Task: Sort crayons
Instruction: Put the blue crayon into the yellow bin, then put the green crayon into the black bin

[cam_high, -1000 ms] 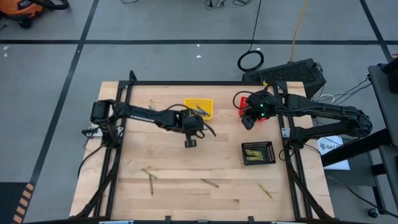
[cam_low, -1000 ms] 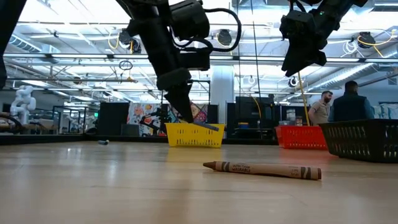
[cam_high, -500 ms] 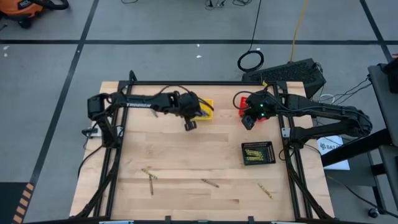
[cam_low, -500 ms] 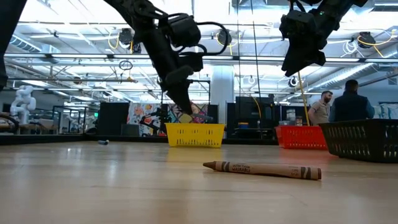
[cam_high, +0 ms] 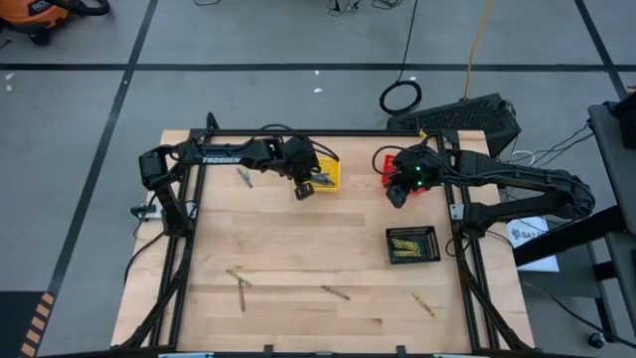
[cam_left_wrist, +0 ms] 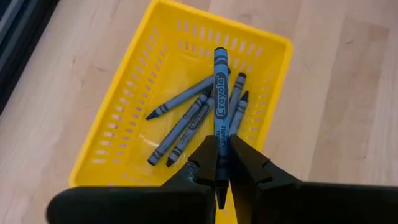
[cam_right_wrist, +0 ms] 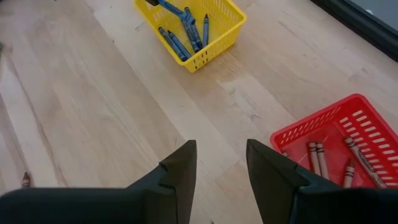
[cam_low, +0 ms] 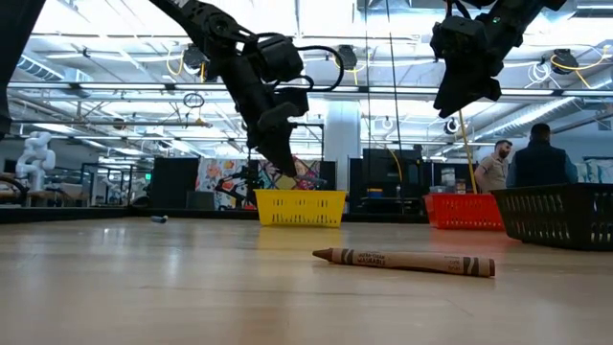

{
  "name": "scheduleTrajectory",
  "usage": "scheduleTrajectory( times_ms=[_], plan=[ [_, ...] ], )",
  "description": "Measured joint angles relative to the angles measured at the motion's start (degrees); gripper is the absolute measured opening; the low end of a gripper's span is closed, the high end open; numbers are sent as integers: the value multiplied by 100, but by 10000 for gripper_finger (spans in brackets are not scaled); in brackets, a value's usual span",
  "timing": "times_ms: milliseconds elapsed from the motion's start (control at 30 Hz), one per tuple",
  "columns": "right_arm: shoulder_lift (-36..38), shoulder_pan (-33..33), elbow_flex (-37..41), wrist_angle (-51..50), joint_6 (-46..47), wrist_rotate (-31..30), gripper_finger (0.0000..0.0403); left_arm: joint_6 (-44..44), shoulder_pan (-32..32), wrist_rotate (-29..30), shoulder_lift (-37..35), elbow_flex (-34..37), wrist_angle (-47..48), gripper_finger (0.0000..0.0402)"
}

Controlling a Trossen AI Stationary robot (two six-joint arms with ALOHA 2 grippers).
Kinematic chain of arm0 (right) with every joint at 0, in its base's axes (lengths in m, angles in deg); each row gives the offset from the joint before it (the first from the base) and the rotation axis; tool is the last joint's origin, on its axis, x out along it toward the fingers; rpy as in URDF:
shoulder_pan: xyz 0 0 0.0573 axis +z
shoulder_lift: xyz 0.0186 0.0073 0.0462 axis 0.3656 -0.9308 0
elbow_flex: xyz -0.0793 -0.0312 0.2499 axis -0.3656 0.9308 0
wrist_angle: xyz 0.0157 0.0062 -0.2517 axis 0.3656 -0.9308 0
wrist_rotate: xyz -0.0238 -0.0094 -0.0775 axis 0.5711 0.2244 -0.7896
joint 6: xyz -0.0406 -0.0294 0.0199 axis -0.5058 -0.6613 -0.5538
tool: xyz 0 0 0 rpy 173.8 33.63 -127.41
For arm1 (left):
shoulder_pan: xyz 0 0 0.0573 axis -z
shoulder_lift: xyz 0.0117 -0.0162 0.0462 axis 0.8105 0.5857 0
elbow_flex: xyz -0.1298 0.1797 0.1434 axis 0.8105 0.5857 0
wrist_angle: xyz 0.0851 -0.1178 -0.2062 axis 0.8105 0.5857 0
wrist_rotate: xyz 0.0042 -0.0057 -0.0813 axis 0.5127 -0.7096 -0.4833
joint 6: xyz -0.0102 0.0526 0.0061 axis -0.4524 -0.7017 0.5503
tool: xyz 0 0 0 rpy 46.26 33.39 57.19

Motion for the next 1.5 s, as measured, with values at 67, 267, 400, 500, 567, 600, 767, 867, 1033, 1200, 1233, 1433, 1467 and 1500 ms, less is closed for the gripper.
scheduleTrajectory(
  times_ms=[67, 267, 400, 500, 567, 600, 767, 867, 1033, 1200, 1233, 1433, 1467, 1500],
  plan=[
    [0, 0, 0, -1, -46, 0, 125, 0, 0, 0, 0, 0, 2, 28],
    [0, 0, 0, 0, -81, 0, 125, 5, 0, -1, 0, 0, 0, 59],
    [0, 0, 2, 0, -82, 0, 125, 83, 0, 14, 0, 0, 2, 68],
    [0, 0, 2, 0, -81, 0, 125, 382, -3, 125, 0, 0, 31, 70],
    [0, 0, 2, 0, -79, 1, 125, 529, -33, 308, -19, 0, 217, 70],
    [0, 0, 2, 0, -61, 5, 125, 584, -61, 413, -50, 0, 367, 70],
    [-2, 0, 4, -2, 276, 17, 125, 1029, -293, 1116, -339, 0, 1362, 70],
    [-2, 0, 7, -3, 394, 3, 125, 1352, -493, 1466, -549, 2, 1972, 70],
    [-2, 0, 7, 0, 604, -7, 125, 1788, -780, 1515, -799, 2, 2294, 70],
    [-2, 0, 7, -6, 695, -15, 125, 2591, -1101, 1547, -814, 2, 2467, 70],
    [-2, 0, 7, -5, 712, -19, 125, 2815, -1165, 1575, -804, 2, 2499, 70],
    [-2, 0, 7, -12, 818, -277, 125, 3869, -1431, 1697, -767, 4, 2801, 70],
    [-2, -2, 7, -28, 816, -316, 125, 4003, -1447, 1788, -767, 4, 2885, 70],
    [-2, 0, 7, -49, 816, -337, 125, 4146, -1460, 1889, -767, 4, 2990, 70]
  ],
)
